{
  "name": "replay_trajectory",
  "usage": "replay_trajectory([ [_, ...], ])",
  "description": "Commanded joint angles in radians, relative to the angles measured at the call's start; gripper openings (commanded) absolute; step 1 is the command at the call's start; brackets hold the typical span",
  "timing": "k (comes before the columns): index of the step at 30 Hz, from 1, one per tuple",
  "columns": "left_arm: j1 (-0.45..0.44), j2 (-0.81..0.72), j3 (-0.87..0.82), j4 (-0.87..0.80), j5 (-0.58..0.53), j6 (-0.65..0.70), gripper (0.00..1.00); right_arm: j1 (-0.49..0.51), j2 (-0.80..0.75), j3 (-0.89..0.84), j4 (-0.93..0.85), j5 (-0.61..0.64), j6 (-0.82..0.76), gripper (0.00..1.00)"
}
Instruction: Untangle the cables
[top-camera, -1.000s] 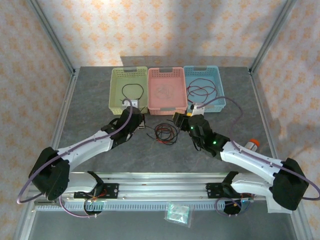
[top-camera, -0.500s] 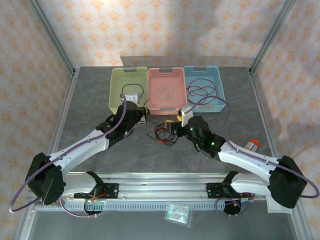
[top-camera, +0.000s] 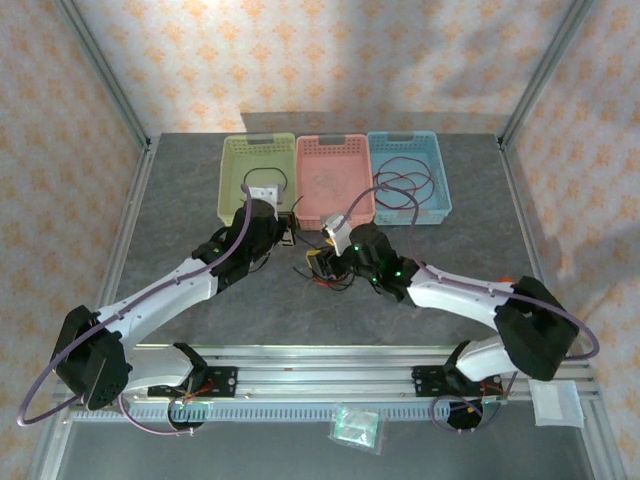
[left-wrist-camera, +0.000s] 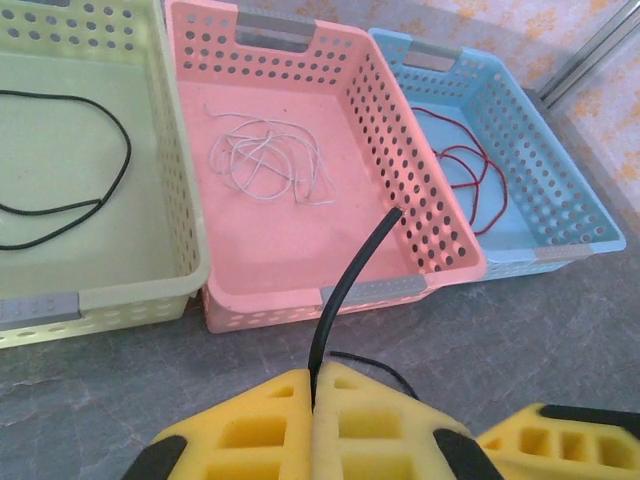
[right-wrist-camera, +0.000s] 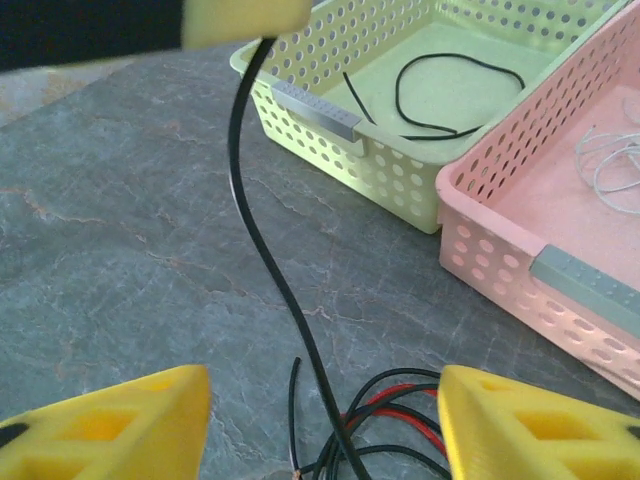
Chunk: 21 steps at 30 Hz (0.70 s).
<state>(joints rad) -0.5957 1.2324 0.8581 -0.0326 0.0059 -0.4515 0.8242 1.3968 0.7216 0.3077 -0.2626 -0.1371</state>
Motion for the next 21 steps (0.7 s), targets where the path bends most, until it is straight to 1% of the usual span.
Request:
replay_trajectory([
  [1, 0.002, -0.021, 0.046, 0.001, 0.023, -0.008, 0.00, 0.005, 0.037, 0.049, 0.082, 0.017, -0.018, 0.56],
  [8, 0.002, -0.006, 0.088, -0.015, 0.038, -0.006, 0.00, 0.006, 0.092, 0.088, 0.116, 0.034, -0.026, 0.39],
  [11, 0.002, 0.003, 0.105, -0.018, 0.042, -0.004, 0.00, 0.006, 0.087, 0.096, 0.111, 0.034, -0.029, 0.29],
  [15, 0.002, 0.007, 0.120, -0.019, 0.038, -0.005, 0.00, 0.006, 0.052, 0.080, 0.112, 0.058, -0.021, 0.12],
  [18, 0.002, 0.007, 0.137, -0.018, 0.042, -0.009, 0.00, 0.005, 0.019, 0.068, 0.106, 0.115, 0.010, 0.00],
  [19, 0.002, 0.006, 0.145, -0.016, 0.043, -0.010, 0.00, 0.006, 0.008, 0.070, 0.092, 0.153, 0.024, 0.00],
  [20, 0.002, 0.001, 0.149, -0.016, 0.044, -0.012, 0.04, 0.006, -0.004, 0.070, 0.081, 0.181, 0.033, 0.00],
  [21, 0.002, -0.003, 0.154, -0.016, 0.043, -0.013, 0.09, 0.006, -0.019, 0.068, 0.071, 0.219, 0.053, 0.00],
])
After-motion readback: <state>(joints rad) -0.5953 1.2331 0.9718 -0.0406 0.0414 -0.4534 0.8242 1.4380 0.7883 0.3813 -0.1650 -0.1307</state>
